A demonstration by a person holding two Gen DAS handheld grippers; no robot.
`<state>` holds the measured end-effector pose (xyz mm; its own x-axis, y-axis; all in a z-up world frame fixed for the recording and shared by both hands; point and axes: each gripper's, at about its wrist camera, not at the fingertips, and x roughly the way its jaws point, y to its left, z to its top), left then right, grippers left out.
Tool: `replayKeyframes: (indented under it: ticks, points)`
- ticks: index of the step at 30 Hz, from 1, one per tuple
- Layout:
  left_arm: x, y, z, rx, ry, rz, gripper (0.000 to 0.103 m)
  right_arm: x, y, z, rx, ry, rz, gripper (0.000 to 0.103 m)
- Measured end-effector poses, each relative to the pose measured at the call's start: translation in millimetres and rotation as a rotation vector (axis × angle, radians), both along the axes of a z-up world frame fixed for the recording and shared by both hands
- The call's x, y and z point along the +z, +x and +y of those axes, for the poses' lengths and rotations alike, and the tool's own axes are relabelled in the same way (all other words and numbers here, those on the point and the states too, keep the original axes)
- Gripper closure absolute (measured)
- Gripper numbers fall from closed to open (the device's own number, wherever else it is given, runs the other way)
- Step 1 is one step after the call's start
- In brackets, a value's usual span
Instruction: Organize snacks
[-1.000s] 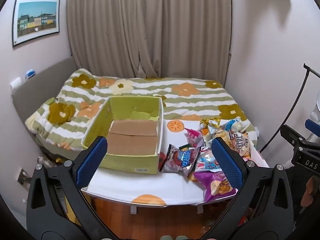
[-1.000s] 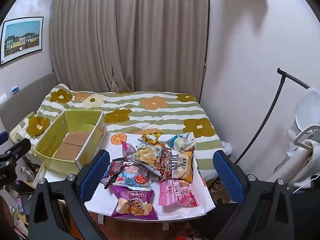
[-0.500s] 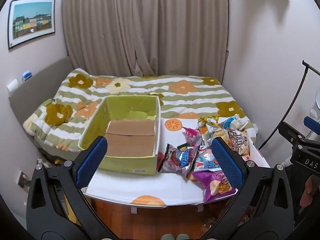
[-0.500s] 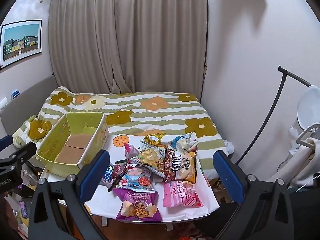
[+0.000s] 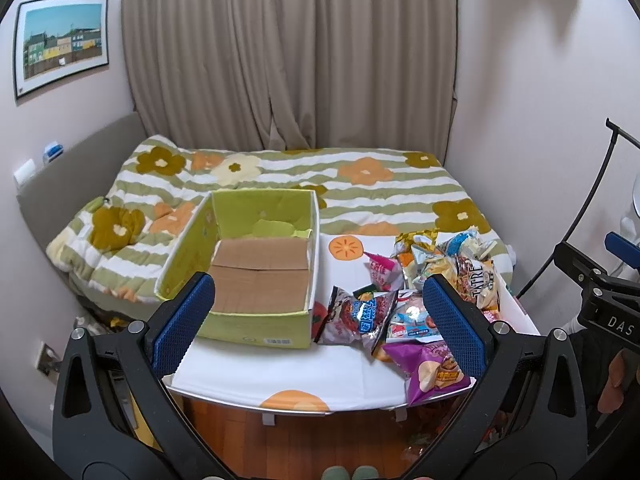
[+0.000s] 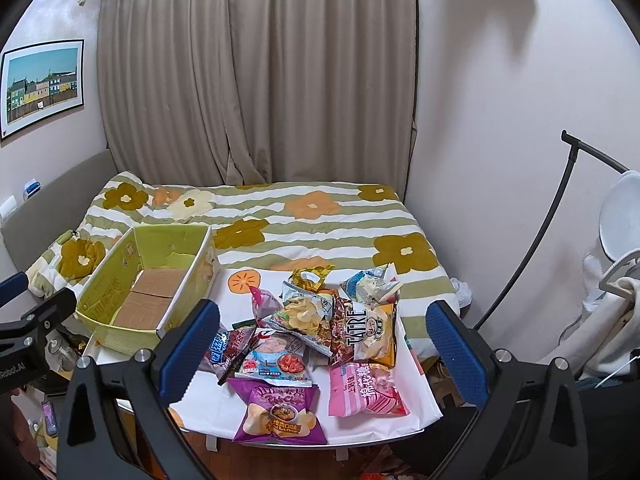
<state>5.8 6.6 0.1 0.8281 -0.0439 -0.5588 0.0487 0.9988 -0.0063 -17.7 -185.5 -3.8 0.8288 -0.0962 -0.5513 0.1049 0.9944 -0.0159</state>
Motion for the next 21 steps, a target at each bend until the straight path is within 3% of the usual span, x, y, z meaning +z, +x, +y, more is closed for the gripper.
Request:
replayKeyframes:
  ticks: [21]
  points:
    - [3, 0, -10, -0.006, 0.006, 0.003, 0.0, -1, 1, -2, -0.001, 0.004, 0.001, 0.0]
